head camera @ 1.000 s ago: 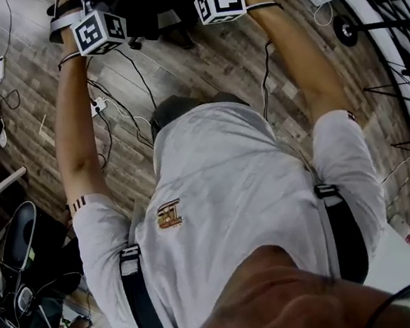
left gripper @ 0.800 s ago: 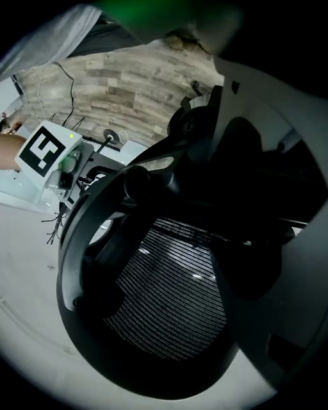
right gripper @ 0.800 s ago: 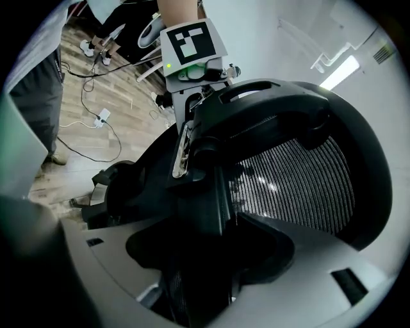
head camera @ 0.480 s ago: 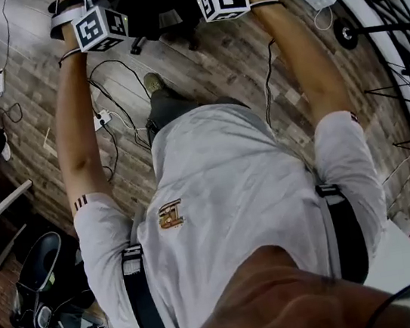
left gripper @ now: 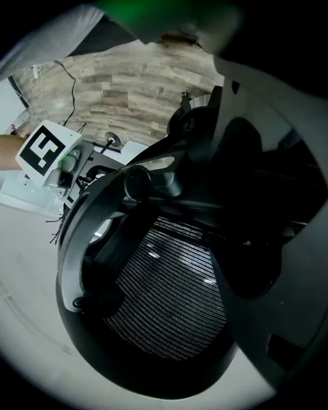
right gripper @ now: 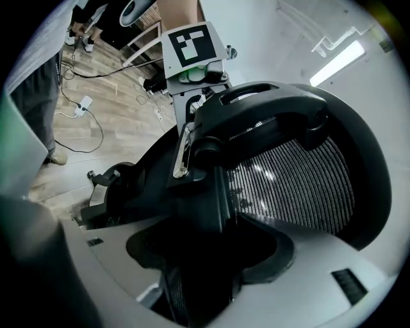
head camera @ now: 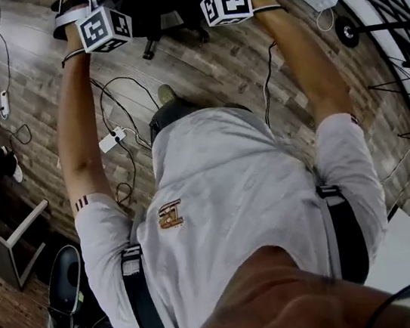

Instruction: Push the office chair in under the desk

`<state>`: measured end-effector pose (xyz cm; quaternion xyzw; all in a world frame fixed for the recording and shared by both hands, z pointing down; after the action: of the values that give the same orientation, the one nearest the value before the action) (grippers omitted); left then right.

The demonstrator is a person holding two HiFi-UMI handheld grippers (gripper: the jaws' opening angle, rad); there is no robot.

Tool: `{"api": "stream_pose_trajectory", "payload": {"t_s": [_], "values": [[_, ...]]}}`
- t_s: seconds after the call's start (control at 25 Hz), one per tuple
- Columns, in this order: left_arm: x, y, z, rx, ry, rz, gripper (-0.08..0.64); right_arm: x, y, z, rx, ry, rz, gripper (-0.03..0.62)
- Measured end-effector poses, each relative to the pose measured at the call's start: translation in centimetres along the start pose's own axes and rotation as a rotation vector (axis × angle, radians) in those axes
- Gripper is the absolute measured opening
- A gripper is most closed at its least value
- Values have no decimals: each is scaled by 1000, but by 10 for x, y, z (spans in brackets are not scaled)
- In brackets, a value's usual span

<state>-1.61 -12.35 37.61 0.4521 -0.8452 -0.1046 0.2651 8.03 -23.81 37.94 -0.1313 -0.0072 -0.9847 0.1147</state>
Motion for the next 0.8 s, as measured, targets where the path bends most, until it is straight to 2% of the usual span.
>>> {"api": "stream_pose_trajectory", "payload": {"t_s": [0.24,0.56,0.8], "values": [[47,47,45,24,40,-65,342,69,-9,-21,51,11,84,261],[100,115,99,47,77,-119,344,158,-29,-43,66,1,160,261],[130,141,132,60,102,-167,345,201,-33,-60,95,-1,207,261]]}}
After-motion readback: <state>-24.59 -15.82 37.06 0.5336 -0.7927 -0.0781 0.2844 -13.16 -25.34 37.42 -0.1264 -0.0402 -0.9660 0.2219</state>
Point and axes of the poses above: the fingertips, and each gripper's own axes: x forward along the fingers, z to its left, y out of its underside, the point moved 4 cm from there along -x, backward along the fingers, and after that the axes turned 11 degrees about -x, right-handed, at the moved point
